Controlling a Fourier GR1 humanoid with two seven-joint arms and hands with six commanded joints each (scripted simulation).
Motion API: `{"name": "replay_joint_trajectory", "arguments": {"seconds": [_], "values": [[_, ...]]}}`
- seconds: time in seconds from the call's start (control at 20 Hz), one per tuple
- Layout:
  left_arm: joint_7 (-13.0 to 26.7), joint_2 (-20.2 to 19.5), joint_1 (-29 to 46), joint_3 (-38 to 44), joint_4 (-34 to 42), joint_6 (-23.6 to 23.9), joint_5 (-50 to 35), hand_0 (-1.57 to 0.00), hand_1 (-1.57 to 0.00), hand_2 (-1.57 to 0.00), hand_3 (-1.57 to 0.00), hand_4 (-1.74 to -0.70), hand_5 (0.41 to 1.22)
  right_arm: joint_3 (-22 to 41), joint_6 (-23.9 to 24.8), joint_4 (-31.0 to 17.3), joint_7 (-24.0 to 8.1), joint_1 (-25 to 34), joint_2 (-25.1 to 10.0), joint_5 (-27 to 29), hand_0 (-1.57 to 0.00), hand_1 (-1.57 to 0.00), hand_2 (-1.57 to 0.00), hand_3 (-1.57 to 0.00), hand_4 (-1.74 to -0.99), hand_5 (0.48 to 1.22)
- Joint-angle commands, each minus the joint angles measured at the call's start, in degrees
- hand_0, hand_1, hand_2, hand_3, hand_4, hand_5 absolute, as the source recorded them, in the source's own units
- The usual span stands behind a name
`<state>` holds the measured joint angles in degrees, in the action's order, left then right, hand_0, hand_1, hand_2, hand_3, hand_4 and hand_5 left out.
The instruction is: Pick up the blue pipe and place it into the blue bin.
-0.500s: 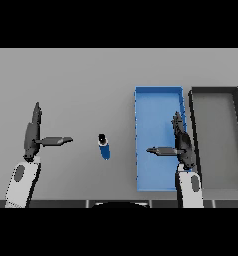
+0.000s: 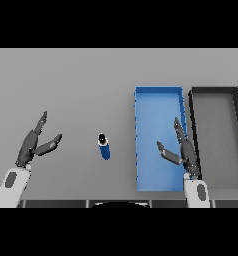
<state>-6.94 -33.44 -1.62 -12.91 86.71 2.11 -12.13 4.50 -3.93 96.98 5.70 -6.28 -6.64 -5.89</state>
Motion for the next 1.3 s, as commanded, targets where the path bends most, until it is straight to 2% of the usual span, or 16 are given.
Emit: {"name": "replay_joint_trajectory", "arguments": {"seconds": [0.0, 0.25, 0.4, 0.55, 0.65, 0.7, 0.85, 0.95, 1.0, 1.15, 1.25], "values": [[-0.26, -0.63, -0.13, -0.05, 0.67, -0.71, -0.21, 0.00, 0.00, 0.00, 0.00, -1.01, 0.589, 0.61, 0.00, 0.58, -0.98, -0.28, -0.07, -0.69, 0.00, 0.00, 0.00, 0.00, -1.232, 0.599], [-3.02, -1.87, 1.56, -0.67, 1.54, -5.72, -2.55, 0.00, 0.00, 0.00, 0.00, -1.02, 0.594, 0.60, -0.05, 1.00, -2.65, -0.11, -0.85, -1.14, 0.00, 0.00, 0.00, 0.00, -1.218, 0.589], [-2.78, -3.52, 2.44, -3.72, 4.54, -9.41, -1.47, 0.00, 0.00, 0.00, 0.00, -1.02, 0.573, 1.26, -0.05, 0.95, -1.29, -0.62, -0.64, -1.90, 0.00, 0.00, 0.00, 0.00, -1.220, 0.589], [1.10, -5.25, 2.01, -5.98, 7.22, -12.26, -1.51, 0.00, 0.00, 0.00, 0.00, -1.04, 0.532, 0.69, -0.99, 0.03, 0.17, 0.12, -1.49, -1.15, 0.00, 0.00, 0.00, 0.00, -1.225, 0.603], [4.24, -4.06, 1.34, -8.49, 8.50, -13.21, -1.11, 0.00, 0.00, 0.00, 0.00, -1.06, 0.498, 0.50, -0.52, -0.09, -0.23, 0.48, -1.22, -1.25, 0.00, 0.00, 0.00, 0.00, -1.233, 0.604], [5.00, -3.66, 0.99, -9.41, 9.01, -13.81, -1.10, 0.00, 0.00, 0.00, 0.00, -1.08, 0.488, 0.58, -0.96, 0.57, 0.86, 0.21, -1.42, -0.94, 0.00, 0.00, 0.00, 0.00, -1.239, 0.606], [4.63, -1.60, 0.48, -12.49, 9.05, -14.86, 1.02, 0.00, 0.00, 0.00, 0.00, -1.09, 0.463, 1.11, -0.57, 0.89, 0.98, -0.17, -0.93, -1.61, 0.00, 0.00, 0.00, 0.00, -1.256, 0.616], [4.37, 0.10, 0.38, -14.46, 8.62, -14.94, 2.92, 0.00, 0.00, 0.00, 0.00, -1.10, 0.447, 0.93, -0.34, 0.44, -0.51, 0.67, -0.61, -1.38, 0.00, 0.00, 0.00, 0.00, -1.262, 0.617], [4.26, 1.12, 0.45, -15.37, 9.13, -14.87, 3.24, 0.00, 0.00, 0.00, 0.00, -1.11, 0.447, 1.04, -0.60, 0.37, 0.43, 0.04, -0.54, -1.29, 0.00, 0.00, 0.00, 0.00, -1.263, 0.617], [4.54, 4.12, -1.39, -16.73, 6.95, -14.71, 4.38, 0.00, 0.00, 0.00, 0.00, -1.12, 0.446, 1.13, -0.47, 1.20, -0.53, -0.22, -0.45, -1.29, 0.00, 0.00, 0.00, 0.00, -1.272, 0.617], [6.31, 7.04, -3.59, -17.57, 4.02, -14.19, 5.30, 0.00, 0.00, 0.00, 0.00, -1.12, 0.446, 0.76, -0.82, 0.96, 0.17, -0.85, -0.87, -1.03, 0.00, 0.00, 0.00, 0.00, -1.275, 0.615]]}}
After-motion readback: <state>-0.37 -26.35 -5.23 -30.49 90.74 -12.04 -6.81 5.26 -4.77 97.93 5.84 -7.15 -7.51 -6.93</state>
